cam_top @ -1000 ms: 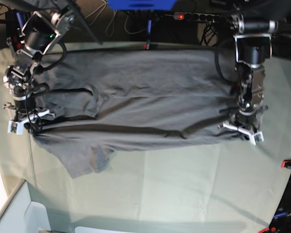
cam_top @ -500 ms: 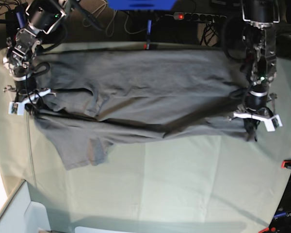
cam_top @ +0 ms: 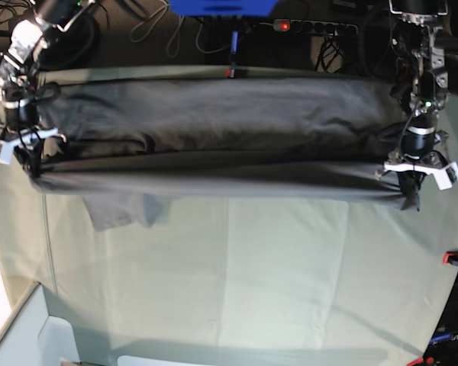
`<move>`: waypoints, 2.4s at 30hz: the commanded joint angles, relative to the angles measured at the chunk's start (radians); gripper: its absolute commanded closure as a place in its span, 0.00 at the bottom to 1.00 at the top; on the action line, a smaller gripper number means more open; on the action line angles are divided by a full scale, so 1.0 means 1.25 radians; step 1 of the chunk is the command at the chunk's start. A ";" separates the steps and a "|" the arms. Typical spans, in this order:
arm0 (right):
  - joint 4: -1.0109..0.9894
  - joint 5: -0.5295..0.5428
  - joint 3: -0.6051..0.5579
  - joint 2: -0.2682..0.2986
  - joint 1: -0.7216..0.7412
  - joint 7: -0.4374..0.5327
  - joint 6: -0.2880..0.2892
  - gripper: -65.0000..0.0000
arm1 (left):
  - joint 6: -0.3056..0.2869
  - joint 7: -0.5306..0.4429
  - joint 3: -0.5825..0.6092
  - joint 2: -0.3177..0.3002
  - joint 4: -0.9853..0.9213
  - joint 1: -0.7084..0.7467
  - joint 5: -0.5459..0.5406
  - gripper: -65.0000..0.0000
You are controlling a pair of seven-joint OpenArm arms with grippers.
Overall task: Layout the t-shirt on the table in an organized manner, then fold the t-shirt properly
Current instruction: 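Fold the grasped side edge over toward the opposite edge with both grippers, then release the folded edge and regrasp the shirt's other side with both grippers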
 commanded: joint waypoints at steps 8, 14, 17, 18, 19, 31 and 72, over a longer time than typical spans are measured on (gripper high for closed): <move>0.017 0.051 0.001 0.038 -0.060 0.027 0.011 1.00 | -0.003 -0.024 -0.016 -0.010 0.060 0.078 -0.003 1.00; 0.017 0.051 0.003 0.036 -0.104 0.028 0.011 1.00 | -0.004 -0.025 -0.017 -0.016 0.054 0.145 -0.058 1.00; 0.019 0.051 0.003 0.032 -0.118 0.029 0.011 1.00 | -0.004 -0.025 -0.017 -0.029 0.053 0.166 -0.090 1.00; 0.025 0.051 0.003 0.031 -0.123 0.029 0.011 1.00 | -0.004 -0.025 -0.017 -0.034 0.053 0.167 -0.099 1.00; 0.030 0.051 0.003 0.026 -0.130 0.029 0.011 1.00 | -0.004 -0.025 -0.017 -0.034 0.053 0.174 -0.102 1.00; 0.140 0.051 -0.005 -0.032 -0.202 0.028 0.011 1.00 | -0.004 -0.025 -0.016 -0.029 -0.012 0.192 -0.102 1.00; 0.276 0.107 0.006 0.015 -0.287 0.021 0.011 0.46 | -0.004 0.067 -0.017 -0.027 0.033 0.156 -0.102 1.00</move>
